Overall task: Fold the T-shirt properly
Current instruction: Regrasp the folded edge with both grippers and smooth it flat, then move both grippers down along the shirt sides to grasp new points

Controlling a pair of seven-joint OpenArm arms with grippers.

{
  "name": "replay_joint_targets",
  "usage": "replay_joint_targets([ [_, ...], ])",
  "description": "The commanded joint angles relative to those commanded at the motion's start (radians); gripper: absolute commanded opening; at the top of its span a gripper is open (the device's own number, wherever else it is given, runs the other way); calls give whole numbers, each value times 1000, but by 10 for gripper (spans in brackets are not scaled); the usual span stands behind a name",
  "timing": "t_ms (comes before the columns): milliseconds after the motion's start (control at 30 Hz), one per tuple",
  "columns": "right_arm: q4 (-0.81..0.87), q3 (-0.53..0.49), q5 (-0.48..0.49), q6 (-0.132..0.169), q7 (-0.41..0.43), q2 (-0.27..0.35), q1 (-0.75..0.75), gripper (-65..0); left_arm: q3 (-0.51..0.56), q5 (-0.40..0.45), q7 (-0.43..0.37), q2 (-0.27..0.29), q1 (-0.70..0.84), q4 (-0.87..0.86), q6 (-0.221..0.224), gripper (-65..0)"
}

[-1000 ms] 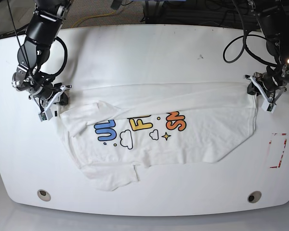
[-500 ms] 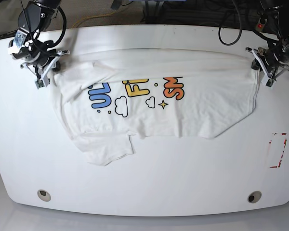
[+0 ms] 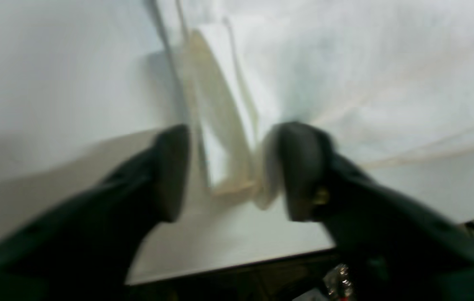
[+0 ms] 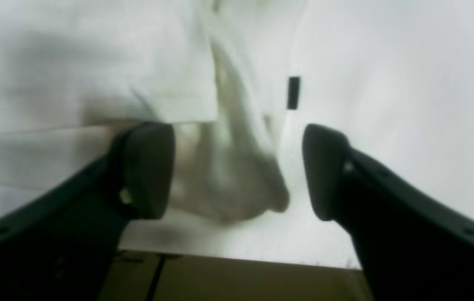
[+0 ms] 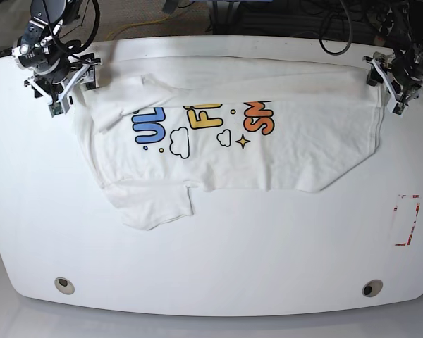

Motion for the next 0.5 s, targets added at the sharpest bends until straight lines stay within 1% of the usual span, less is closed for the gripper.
replay_joint_targets([
  [133, 2, -2, 0, 0, -17, 6, 66, -184, -9, -3, 0, 0, -12, 77, 0, -282],
  [200, -8, -3, -3, 0, -35, 6, 117, -184, -11, -34, 0, 0, -38, 115, 0, -282],
  [300, -43, -5, -9, 0, -57, 8, 195, -184, -20, -94, 43, -6, -49, 133, 0, -282],
  [333, -69, -6, -9, 0, -57, 12, 224, -184, -38, -109, 60, -6, -64, 135, 0, -282],
  [400, -114, -12, 0, 0, -57, 34, 269, -184, -61, -117, 84, -2, -100, 135, 0, -282],
  [500, -207, -46, -9, 0, -57, 49, 358, -184, -77, -115, 129, 0, -144, 129, 0, -282],
])
